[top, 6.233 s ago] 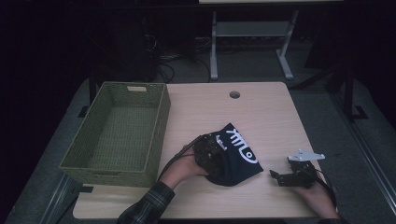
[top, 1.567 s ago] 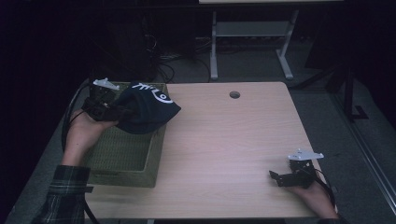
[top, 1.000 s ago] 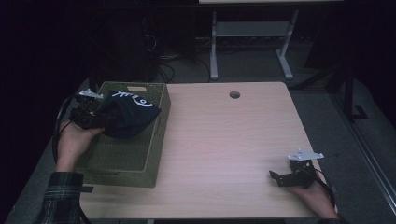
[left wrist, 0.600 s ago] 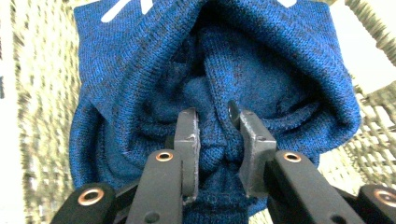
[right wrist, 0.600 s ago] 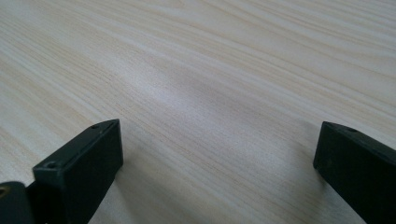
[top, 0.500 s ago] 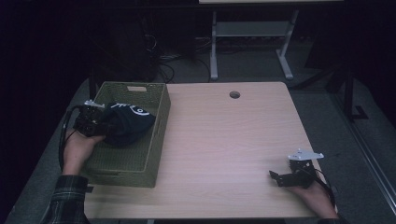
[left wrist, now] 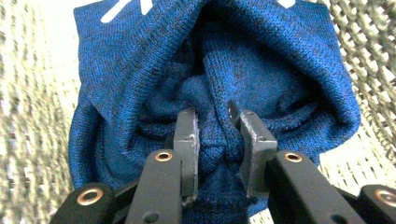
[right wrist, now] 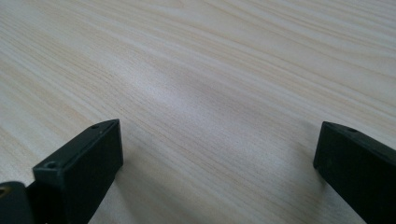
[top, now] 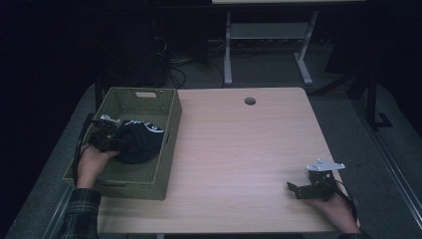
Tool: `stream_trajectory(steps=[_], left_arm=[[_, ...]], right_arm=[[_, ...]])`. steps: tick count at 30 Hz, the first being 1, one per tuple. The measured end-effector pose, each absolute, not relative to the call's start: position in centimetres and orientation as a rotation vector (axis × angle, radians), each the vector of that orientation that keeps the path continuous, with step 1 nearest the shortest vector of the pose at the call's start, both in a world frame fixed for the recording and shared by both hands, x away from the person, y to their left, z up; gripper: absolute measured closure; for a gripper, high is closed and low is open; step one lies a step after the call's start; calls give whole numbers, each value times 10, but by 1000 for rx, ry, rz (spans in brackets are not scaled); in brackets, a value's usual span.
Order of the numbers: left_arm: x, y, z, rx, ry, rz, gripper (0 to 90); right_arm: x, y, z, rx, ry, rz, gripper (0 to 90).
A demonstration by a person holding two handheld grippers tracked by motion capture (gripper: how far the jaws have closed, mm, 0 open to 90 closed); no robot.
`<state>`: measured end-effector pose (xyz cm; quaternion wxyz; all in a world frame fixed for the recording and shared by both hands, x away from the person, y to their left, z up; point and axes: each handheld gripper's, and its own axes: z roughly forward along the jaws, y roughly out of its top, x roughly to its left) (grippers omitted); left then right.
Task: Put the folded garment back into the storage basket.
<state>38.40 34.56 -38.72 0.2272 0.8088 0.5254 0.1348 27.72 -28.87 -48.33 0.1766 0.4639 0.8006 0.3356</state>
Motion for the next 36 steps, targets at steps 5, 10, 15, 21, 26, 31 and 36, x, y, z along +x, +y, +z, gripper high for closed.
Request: stream_trajectory(steps=[5, 10, 15, 21, 26, 31, 36], left_arm=[[384, 347, -392, 2224, 1449, 357, 690], [384, 349, -394, 2228, 1431, 352, 547], [381, 350, -388, 2219, 1424, 366, 421], [376, 351, -375, 2194, 1409, 376, 353], [373, 351, -361, 2155, 1389, 387, 337], [371, 346, -347, 2136, 1358, 386, 321], [369, 334, -335, 2105, 1305, 357, 311]], right_arm=[[277, -289, -483, 1315, 2266, 950, 10], [277, -289, -483, 1315, 2266, 950, 10], [277, -289, -483, 1315, 2266, 950, 10], [277, -289, -483, 1314, 2266, 950, 10], [277, -289, -483, 1314, 2266, 950, 10], [277, -289, -483, 1313, 2266, 950, 10], [277, -289, -483, 1313, 2267, 950, 10]])
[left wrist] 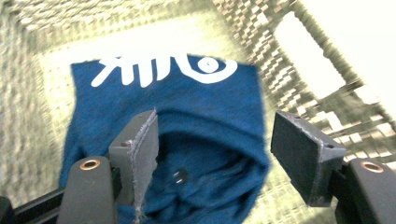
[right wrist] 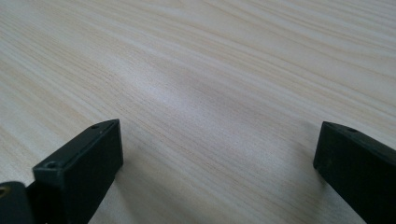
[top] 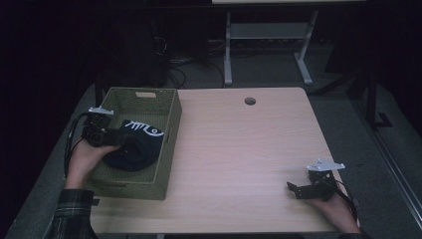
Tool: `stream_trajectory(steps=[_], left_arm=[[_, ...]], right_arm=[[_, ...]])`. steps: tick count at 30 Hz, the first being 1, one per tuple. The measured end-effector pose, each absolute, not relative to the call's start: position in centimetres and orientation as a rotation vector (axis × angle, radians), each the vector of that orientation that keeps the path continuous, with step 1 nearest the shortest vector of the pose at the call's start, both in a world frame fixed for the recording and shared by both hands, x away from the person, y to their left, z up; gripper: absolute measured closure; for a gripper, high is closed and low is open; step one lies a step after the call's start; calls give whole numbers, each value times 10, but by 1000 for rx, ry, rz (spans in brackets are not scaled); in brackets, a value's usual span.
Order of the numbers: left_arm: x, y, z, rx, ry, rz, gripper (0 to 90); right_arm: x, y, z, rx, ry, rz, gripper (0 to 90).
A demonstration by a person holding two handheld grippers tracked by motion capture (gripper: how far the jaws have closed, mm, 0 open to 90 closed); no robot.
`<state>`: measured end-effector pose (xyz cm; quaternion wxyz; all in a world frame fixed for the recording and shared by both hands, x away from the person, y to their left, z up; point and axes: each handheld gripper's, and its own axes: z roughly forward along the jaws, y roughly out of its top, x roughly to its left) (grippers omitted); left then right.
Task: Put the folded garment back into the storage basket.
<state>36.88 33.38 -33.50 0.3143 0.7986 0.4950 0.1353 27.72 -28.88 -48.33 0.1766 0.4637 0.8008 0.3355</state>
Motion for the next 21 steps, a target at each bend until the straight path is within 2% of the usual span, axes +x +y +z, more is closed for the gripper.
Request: stream_trajectory(steps=[9, 21], left_arm=[[364, 304, -319, 2100, 1202, 356, 293], [362, 239, -307, 2111, 1048, 319, 256]], right_arm=[[277, -289, -483, 1312, 2267, 950, 11], [277, -289, -483, 1313, 2267, 950, 11]])
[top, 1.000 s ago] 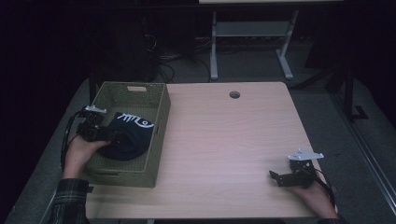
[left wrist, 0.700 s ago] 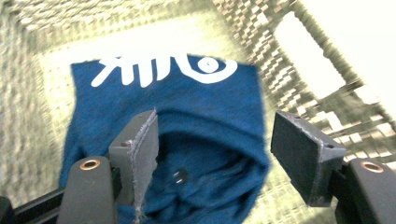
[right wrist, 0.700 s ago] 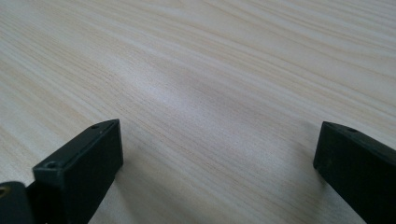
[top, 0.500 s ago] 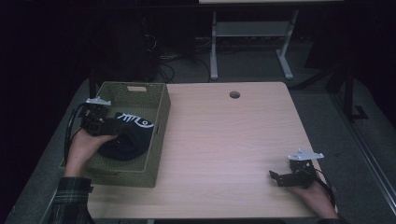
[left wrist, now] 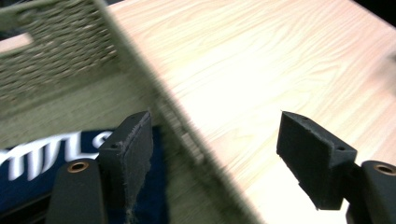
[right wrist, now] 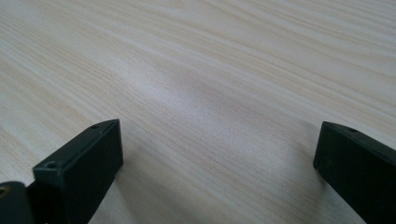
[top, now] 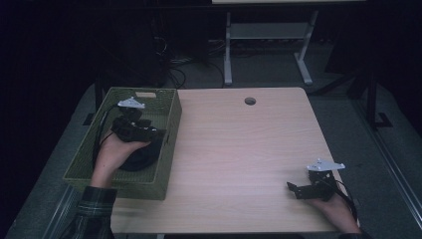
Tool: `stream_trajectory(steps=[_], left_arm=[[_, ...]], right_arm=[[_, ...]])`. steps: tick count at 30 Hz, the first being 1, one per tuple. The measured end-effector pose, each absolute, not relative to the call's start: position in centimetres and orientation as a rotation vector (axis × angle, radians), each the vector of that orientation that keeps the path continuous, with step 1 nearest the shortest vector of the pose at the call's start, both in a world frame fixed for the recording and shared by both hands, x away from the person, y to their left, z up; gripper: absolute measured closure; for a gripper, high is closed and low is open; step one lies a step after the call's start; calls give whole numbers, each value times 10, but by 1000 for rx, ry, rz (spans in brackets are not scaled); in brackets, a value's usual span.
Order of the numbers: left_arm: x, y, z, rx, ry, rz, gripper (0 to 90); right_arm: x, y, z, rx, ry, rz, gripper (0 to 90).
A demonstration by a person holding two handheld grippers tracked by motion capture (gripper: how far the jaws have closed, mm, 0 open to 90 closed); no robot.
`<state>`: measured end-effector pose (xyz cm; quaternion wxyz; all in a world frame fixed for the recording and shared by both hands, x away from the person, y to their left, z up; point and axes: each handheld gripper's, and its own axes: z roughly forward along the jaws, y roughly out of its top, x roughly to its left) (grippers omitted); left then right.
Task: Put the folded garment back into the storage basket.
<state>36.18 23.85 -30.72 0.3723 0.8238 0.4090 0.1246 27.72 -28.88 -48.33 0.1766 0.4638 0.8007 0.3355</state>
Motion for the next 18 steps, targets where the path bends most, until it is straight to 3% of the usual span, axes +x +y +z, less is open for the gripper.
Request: stream_trajectory(steps=[18], left_arm=[[354, 149, -336, 2140, 890, 266, 235]], right_arm=[[277, -288, -483, 1303, 2274, 953, 11]])
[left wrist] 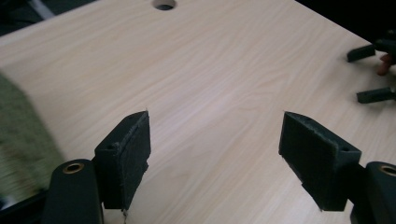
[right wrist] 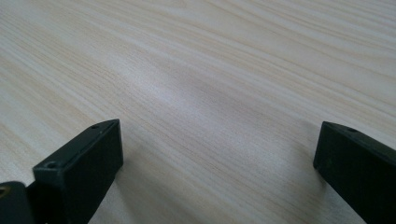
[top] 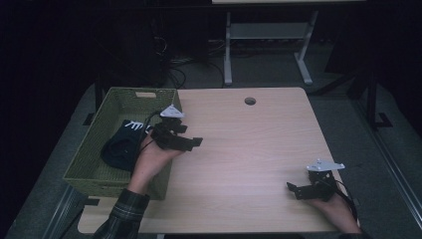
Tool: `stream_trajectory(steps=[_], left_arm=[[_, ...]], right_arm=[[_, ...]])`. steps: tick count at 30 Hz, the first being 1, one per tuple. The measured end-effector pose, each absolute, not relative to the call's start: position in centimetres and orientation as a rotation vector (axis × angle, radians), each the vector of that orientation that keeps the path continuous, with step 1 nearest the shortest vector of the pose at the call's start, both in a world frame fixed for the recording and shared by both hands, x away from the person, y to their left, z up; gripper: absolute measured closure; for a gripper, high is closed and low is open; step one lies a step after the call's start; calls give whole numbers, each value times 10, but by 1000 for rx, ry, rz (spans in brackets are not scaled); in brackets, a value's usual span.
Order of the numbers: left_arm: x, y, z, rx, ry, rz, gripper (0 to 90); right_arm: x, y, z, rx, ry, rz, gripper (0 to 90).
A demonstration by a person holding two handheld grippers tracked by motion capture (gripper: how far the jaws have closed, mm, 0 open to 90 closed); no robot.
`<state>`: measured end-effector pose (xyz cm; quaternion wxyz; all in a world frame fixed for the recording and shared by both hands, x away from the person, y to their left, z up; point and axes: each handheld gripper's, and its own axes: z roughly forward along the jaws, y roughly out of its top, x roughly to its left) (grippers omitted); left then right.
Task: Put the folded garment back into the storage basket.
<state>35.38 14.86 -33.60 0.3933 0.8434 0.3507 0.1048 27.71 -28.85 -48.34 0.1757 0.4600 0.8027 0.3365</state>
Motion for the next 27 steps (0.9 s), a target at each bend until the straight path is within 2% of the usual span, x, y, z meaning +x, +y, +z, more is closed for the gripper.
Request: stream_trajectory(steps=[7, 13, 27], left_arm=[[347, 121, -362, 2169, 837, 251, 174], [338, 105, -390, 2219, 842, 261, 157], [317, 108, -442, 2265, 887, 320, 158]], right_arm=[[277, -288, -483, 1299, 2276, 953, 10], [277, -288, -483, 1298, 2281, 954, 11], [277, -288, -483, 1293, 2287, 955, 11]])
